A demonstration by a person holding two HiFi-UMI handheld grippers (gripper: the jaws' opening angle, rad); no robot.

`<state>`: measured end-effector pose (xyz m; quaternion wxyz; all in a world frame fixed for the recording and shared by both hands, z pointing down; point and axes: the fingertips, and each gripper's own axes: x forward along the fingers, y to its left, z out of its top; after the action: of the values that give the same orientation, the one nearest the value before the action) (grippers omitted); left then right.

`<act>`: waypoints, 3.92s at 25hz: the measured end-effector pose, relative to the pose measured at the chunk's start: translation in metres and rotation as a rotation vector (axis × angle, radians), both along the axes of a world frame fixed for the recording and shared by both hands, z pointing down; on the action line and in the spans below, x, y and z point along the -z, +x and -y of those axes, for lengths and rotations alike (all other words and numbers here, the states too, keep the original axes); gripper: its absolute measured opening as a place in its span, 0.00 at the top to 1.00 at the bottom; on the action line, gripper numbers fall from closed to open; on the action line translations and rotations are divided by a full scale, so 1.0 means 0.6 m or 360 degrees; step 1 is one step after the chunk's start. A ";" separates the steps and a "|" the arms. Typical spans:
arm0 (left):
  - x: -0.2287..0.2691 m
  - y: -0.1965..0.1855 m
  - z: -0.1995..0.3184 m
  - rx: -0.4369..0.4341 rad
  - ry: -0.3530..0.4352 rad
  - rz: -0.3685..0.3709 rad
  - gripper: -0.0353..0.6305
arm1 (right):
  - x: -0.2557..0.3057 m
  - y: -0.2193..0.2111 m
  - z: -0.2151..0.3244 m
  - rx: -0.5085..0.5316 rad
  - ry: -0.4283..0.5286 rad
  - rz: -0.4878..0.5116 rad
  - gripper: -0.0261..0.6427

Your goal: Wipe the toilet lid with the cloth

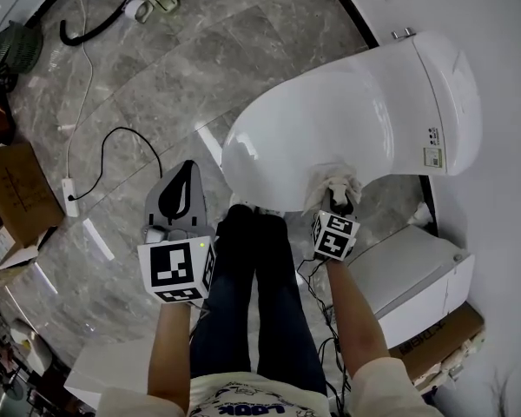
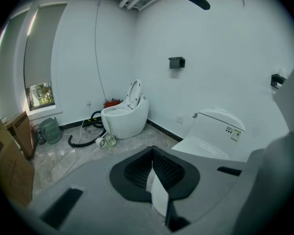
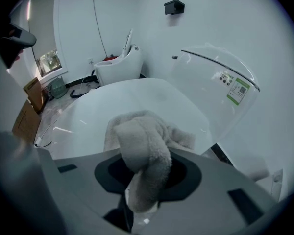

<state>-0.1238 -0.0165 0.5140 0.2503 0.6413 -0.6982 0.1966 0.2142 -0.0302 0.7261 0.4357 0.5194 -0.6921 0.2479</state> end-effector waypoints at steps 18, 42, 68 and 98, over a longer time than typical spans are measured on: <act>0.003 -0.056 -0.047 0.0158 0.0008 -0.0001 0.94 | -0.007 -0.131 -0.070 0.0186 -0.0076 -0.0023 0.80; 0.023 -0.145 -0.142 0.0423 0.0022 0.0048 0.94 | -0.015 -0.303 -0.129 0.0653 -0.0145 -0.0041 0.79; 0.284 -0.165 -0.040 0.0449 0.0317 0.0070 0.94 | 0.406 -0.406 0.045 0.0590 0.0383 0.0458 0.79; 0.845 -0.040 0.040 0.0233 0.0996 0.0293 0.94 | 1.150 -0.245 0.173 0.0420 0.1435 0.0875 0.79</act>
<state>-0.1476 -0.0407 0.0069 -0.0094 0.6147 -0.7886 0.0114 0.0673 -0.1341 0.0360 0.0002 0.4796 -0.8775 -0.0037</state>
